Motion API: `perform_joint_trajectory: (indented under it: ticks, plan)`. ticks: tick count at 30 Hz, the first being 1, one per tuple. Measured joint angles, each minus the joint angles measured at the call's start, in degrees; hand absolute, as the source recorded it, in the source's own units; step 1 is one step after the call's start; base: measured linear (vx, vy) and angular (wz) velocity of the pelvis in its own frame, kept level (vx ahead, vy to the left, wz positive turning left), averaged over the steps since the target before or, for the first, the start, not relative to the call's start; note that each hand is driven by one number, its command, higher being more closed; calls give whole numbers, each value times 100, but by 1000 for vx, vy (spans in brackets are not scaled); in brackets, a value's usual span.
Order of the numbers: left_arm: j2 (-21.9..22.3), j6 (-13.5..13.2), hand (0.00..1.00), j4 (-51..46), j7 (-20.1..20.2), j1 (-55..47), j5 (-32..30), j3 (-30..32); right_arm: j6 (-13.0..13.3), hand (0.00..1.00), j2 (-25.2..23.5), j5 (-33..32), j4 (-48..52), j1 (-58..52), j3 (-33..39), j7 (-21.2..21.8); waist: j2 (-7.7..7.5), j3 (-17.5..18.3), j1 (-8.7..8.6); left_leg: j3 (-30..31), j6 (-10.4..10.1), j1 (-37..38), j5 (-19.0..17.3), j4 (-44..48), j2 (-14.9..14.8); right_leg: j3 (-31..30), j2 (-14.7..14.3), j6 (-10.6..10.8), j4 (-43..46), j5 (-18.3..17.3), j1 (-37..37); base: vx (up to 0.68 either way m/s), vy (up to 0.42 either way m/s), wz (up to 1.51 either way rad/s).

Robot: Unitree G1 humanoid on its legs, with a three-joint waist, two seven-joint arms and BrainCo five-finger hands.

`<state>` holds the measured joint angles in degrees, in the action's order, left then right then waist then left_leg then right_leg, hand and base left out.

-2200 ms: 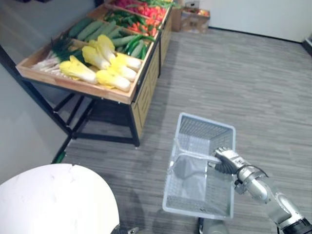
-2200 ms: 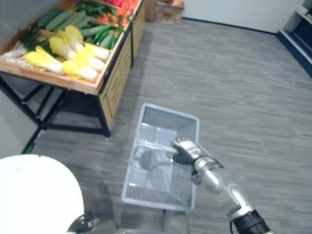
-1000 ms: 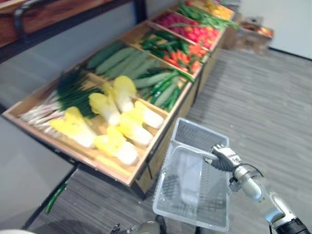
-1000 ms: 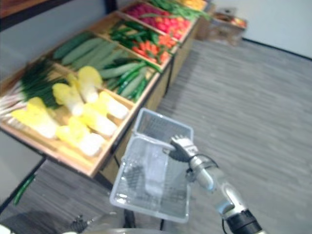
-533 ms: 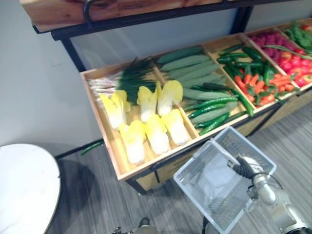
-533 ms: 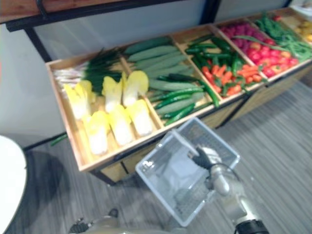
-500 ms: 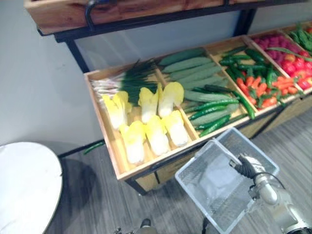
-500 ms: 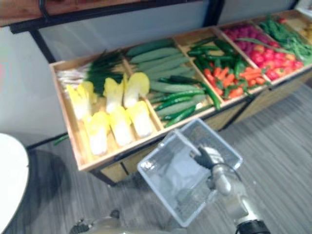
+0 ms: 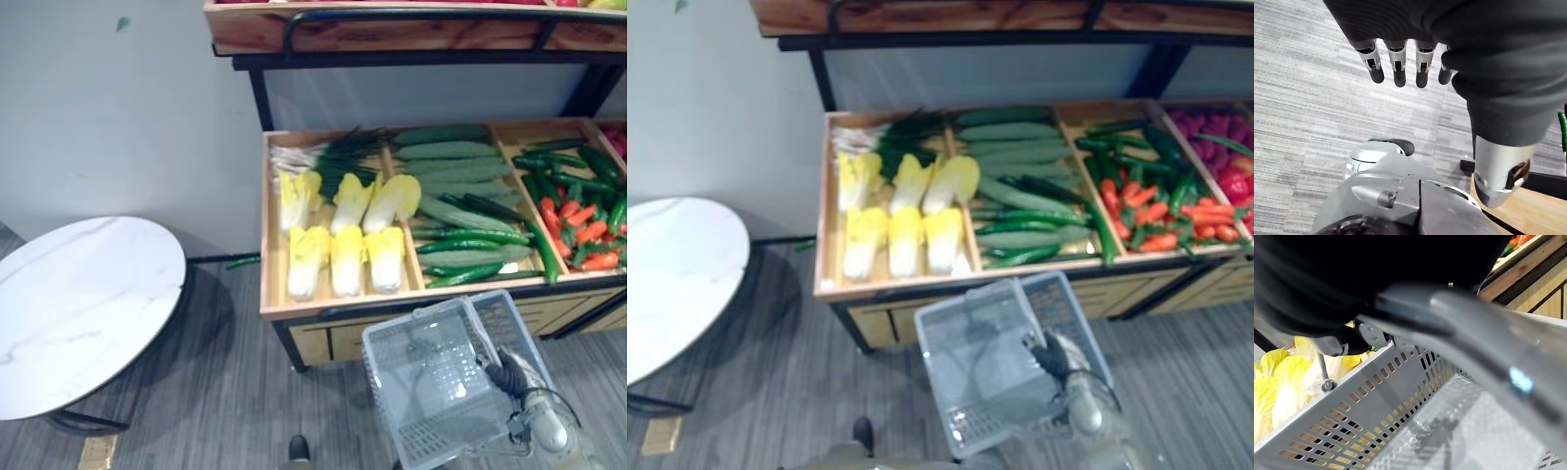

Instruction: Pick vegetable in the basket

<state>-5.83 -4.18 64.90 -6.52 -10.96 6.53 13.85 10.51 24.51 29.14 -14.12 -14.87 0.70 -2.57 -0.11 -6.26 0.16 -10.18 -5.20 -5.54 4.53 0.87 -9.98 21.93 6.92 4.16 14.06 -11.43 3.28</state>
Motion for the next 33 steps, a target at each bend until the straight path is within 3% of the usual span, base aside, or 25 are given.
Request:
perform_joint_trajectory:
  ticks: [5,9,12,25,27,33]
  plan:
    - [6,-18,0,-9,-22,-33,-10,2,-6,100,-100,4,-872,-49,844,4,191,85,-5,-27,24,275,123,-574,247,-136,126,65,-94,53,-61,46,73,8]
    - [-30,-23,0,-70,-39,-92,-12,14,-59,100,-100,-45,-1485,-12,1338,10,282,121,-23,-196,5,388,138,-660,284,-353,122,-6,-171,121,-48,116,16,-22]
    - [-75,-66,0,-171,-35,-41,-23,20,-99,100,-84,-52,-1763,54,1629,14,279,121,-120,-235,-14,407,123,-651,264,-396,72,-65,-216,169,-40,145,-23,-15]
    - [-73,-72,0,-285,-118,11,-58,267,-210,100,-123,-218,-3072,424,2223,-232,248,102,-153,-507,-89,567,-6,-667,192,-835,-98,-97,-507,308,-48,41,-11,-16]
    - [-40,-75,0,-762,-267,-4,-35,409,-248,100,-286,-321,-3395,455,2613,-289,244,99,-149,-502,-83,569,-12,-669,192,-834,-94,-92,-521,311,-50,0,0,0]
    - [189,-314,0,-3508,-827,-237,-8,672,-456,100,-891,-805,-3829,265,3619,-506,261,89,-130,-511,-82,583,-12,-670,164,-824,-96,-91,-501,312,-73,5,-2,0]
